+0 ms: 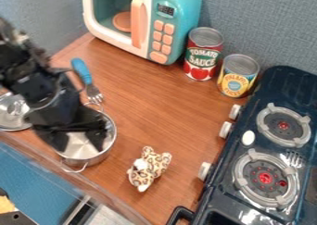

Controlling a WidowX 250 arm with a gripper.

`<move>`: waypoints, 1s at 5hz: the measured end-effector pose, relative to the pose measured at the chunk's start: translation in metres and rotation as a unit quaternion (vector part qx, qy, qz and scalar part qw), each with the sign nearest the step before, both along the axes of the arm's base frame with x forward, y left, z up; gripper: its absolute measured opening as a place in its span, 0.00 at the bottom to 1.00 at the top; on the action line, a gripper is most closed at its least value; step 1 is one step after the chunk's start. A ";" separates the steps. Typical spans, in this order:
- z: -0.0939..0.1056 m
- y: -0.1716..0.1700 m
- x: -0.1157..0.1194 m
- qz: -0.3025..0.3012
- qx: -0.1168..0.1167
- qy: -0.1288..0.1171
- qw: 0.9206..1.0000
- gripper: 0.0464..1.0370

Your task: Move the silver pot to the upper right of the table

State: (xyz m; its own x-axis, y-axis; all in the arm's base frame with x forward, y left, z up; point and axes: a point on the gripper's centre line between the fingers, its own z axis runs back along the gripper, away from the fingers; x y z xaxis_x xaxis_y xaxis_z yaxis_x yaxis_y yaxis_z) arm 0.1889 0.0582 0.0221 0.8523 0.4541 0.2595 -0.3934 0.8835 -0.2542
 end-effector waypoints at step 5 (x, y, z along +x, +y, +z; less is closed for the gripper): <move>-0.031 0.072 0.015 0.092 -0.004 0.045 0.995 0.96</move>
State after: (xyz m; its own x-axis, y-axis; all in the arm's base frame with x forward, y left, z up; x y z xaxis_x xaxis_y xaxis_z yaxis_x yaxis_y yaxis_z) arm 0.2042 0.1299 -0.0092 0.7749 0.6056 0.1810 -0.5691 0.7931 -0.2171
